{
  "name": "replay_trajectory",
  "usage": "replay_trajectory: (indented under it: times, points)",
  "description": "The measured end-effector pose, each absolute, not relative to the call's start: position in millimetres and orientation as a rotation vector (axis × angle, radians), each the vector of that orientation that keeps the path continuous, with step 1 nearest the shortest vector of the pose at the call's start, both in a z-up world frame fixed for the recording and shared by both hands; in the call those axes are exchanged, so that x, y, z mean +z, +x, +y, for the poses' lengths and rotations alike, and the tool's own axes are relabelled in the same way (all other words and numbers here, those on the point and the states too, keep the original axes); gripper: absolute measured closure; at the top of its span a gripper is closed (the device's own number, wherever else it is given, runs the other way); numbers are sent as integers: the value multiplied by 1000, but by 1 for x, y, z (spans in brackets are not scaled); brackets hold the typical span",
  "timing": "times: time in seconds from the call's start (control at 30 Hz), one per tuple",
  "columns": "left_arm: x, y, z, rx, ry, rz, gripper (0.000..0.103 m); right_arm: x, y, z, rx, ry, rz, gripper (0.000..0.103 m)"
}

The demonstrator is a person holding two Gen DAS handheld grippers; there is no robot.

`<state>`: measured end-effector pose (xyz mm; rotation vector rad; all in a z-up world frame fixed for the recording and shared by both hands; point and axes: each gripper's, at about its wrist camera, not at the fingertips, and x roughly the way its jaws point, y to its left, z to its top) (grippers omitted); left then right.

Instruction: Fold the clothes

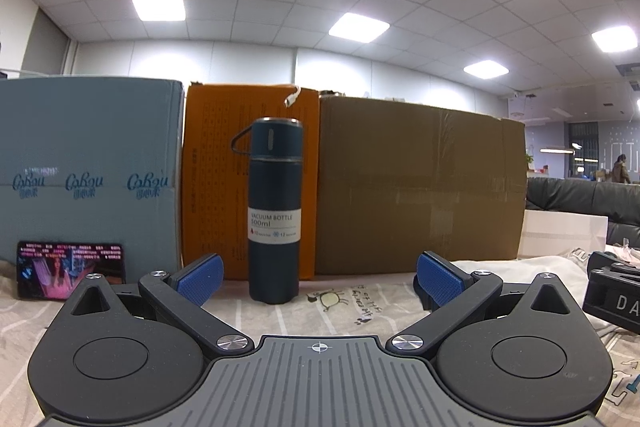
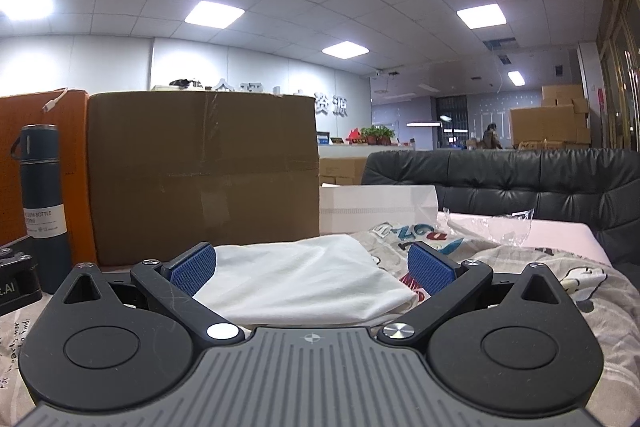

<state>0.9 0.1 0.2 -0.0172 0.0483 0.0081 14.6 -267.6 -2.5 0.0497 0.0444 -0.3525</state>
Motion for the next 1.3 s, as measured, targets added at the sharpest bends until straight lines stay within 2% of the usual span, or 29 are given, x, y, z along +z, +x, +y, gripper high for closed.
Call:
replay_trajectory:
  times: [0.27, 0.43, 1.03, 1.3]
  points:
    - [5, 7, 7, 0, -40, -34, 0, -2, 7, -269, -356, 76, 64, 0]
    - [6, 2, 8, -51, -45, -62, 0, -1, -8, -262, -368, 57, -29, 0]
    - [11, -24, 20, 52, -93, -176, 0, 3, -27, -267, -156, 153, -106, 0]
    - [13, -34, 17, 75, 0, -194, 0, 4, -25, -267, -156, 159, -95, 0]
